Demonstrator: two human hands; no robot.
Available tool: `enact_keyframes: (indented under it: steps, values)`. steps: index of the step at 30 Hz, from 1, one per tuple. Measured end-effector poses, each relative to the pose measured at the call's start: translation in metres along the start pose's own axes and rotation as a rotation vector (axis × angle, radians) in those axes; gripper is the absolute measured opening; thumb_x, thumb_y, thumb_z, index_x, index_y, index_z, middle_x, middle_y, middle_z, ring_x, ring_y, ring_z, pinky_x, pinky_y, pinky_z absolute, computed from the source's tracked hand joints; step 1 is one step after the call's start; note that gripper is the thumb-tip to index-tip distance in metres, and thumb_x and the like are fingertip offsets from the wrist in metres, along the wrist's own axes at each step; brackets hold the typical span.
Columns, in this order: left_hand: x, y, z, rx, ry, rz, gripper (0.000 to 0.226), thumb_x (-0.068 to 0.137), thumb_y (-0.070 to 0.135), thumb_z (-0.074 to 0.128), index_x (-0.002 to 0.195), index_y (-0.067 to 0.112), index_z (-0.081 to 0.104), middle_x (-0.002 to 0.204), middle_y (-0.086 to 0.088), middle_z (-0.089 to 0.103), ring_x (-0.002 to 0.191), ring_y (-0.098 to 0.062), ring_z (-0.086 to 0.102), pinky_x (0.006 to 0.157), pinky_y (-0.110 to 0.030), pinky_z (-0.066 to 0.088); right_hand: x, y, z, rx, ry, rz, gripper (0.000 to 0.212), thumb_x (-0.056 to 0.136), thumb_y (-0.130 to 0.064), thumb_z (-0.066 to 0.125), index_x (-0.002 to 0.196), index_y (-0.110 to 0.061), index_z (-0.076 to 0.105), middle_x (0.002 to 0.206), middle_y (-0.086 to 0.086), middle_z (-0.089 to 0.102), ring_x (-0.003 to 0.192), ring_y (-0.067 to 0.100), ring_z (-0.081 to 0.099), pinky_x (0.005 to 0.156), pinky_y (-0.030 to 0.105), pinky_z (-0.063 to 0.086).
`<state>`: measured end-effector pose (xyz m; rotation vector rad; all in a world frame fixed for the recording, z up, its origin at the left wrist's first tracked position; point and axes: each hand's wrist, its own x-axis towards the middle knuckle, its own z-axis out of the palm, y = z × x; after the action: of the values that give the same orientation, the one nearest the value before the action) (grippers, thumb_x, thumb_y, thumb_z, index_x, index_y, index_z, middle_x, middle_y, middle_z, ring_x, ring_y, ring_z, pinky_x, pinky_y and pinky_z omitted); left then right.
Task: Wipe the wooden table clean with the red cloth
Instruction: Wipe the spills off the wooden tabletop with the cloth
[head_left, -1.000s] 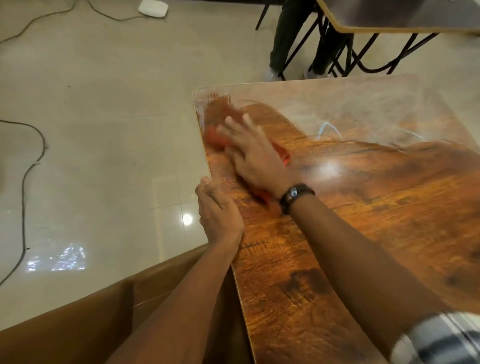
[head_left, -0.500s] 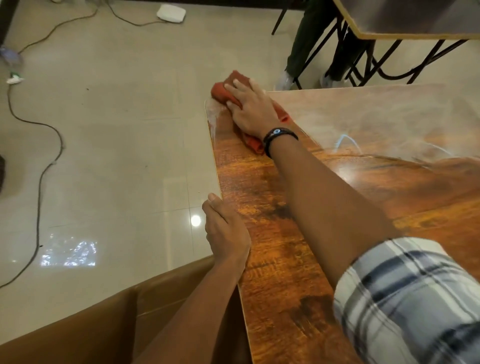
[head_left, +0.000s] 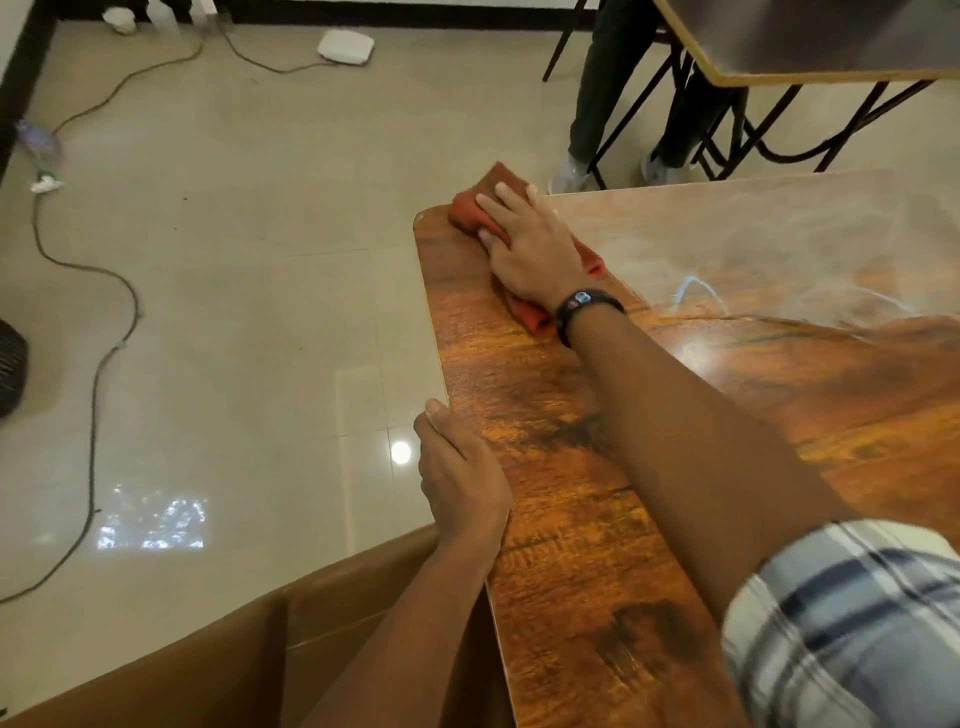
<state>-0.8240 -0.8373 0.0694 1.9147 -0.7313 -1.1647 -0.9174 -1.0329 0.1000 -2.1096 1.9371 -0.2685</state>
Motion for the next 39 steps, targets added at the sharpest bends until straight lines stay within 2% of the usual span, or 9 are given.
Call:
enact_keyframes:
  steps: [2, 5, 8, 11, 16, 23, 27, 33, 39]
  values:
    - [-0.001, 0.000, -0.001, 0.024, 0.025, 0.036, 0.034, 0.104, 0.050, 0.012, 0.111, 0.034, 0.040, 0.081, 0.029, 0.036, 0.067, 0.009, 0.041, 0.058, -0.005, 0.029, 0.012, -0.018, 0.006, -0.025, -0.005, -0.006, 0.050, 0.106, -0.036, 0.034, 0.155, -0.031, 0.028, 0.165, -0.003, 0.018, 0.154, 0.027, 0.006, 0.124, 0.049, 0.008]
    - [-0.002, -0.001, -0.005, 0.061, 0.053, 0.133, 0.037, 0.105, 0.050, 0.014, 0.112, 0.027, 0.042, 0.086, 0.018, 0.047, 0.070, 0.008, 0.048, 0.059, -0.006, 0.033, -0.022, -0.031, 0.012, 0.035, -0.034, -0.113, 0.049, 0.106, -0.033, 0.038, 0.154, -0.030, 0.031, 0.165, -0.004, 0.019, 0.154, 0.025, 0.005, 0.124, 0.048, 0.005]
    - [-0.005, 0.000, -0.006, 0.179, 0.092, 0.239, 0.055, 0.105, 0.050, 0.017, 0.142, 0.017, 0.039, 0.138, -0.003, 0.051, 0.120, -0.017, 0.052, 0.101, -0.035, 0.041, -0.097, -0.016, 0.013, 0.091, -0.049, -0.211, 0.048, 0.104, -0.035, 0.041, 0.152, -0.033, 0.036, 0.164, -0.008, 0.023, 0.154, 0.020, 0.007, 0.123, 0.043, 0.005]
    - [-0.014, 0.001, -0.010, 0.576, 0.144, 0.436, 0.067, 0.099, 0.054, 0.017, 0.151, 0.014, 0.027, 0.161, -0.009, 0.027, 0.153, -0.030, 0.013, 0.120, -0.059, 0.002, -0.175, 0.028, 0.003, 0.080, -0.032, -0.181, 0.049, 0.103, -0.034, 0.047, 0.151, -0.035, 0.037, 0.163, -0.013, 0.023, 0.154, 0.014, 0.009, 0.125, 0.039, 0.008]
    - [0.002, 0.042, 0.026, 0.797, -0.016, 0.834, 0.062, 0.103, 0.050, 0.027, 0.153, 0.012, 0.030, 0.164, -0.007, 0.021, 0.155, -0.029, 0.001, 0.118, -0.064, -0.010, -0.249, 0.126, -0.028, 0.082, 0.044, 0.080, 0.054, 0.100, -0.032, 0.054, 0.150, -0.037, 0.037, 0.161, -0.017, 0.024, 0.153, 0.011, 0.012, 0.124, 0.043, 0.015]
    - [0.035, 0.060, 0.069, 1.010, -0.099, 0.955, 0.059, 0.106, 0.042, 0.023, 0.153, 0.008, 0.029, 0.162, -0.011, 0.024, 0.155, -0.030, 0.004, 0.120, -0.063, -0.005, -0.172, 0.215, -0.055, -0.003, 0.197, 0.254, 0.049, 0.104, -0.030, 0.046, 0.151, -0.021, 0.039, 0.161, -0.001, 0.029, 0.151, 0.016, 0.017, 0.124, 0.026, 0.003]
    - [0.035, 0.059, 0.071, 1.043, -0.059, 0.985, 0.057, 0.106, 0.039, 0.027, 0.152, 0.005, 0.032, 0.161, -0.013, 0.029, 0.155, -0.030, 0.009, 0.119, -0.065, -0.003, -0.072, 0.242, -0.069, -0.002, 0.133, 0.358, 0.054, 0.106, -0.041, 0.030, 0.156, -0.021, 0.027, 0.165, 0.003, 0.020, 0.153, 0.025, 0.012, 0.126, 0.046, 0.008]
    - [0.036, 0.060, 0.073, 1.081, -0.018, 0.918, 0.063, 0.102, 0.038, 0.023, 0.154, 0.003, 0.026, 0.163, -0.014, 0.023, 0.155, -0.029, 0.005, 0.118, -0.067, -0.003, 0.015, 0.162, -0.055, -0.039, 0.054, 0.125, 0.052, 0.107, -0.040, 0.027, 0.157, -0.026, 0.025, 0.166, 0.000, 0.018, 0.153, 0.029, 0.006, 0.123, 0.050, 0.007]
    - [0.034, 0.061, 0.070, 1.060, 0.022, 0.872, 0.066, 0.099, 0.034, 0.026, 0.152, -0.003, 0.026, 0.161, -0.021, 0.025, 0.154, -0.035, 0.011, 0.118, -0.068, 0.004, -0.081, 0.094, -0.022, 0.006, -0.059, -0.246, 0.051, 0.106, -0.044, 0.032, 0.155, -0.035, 0.024, 0.165, -0.010, 0.016, 0.154, 0.015, 0.001, 0.123, 0.038, -0.001]
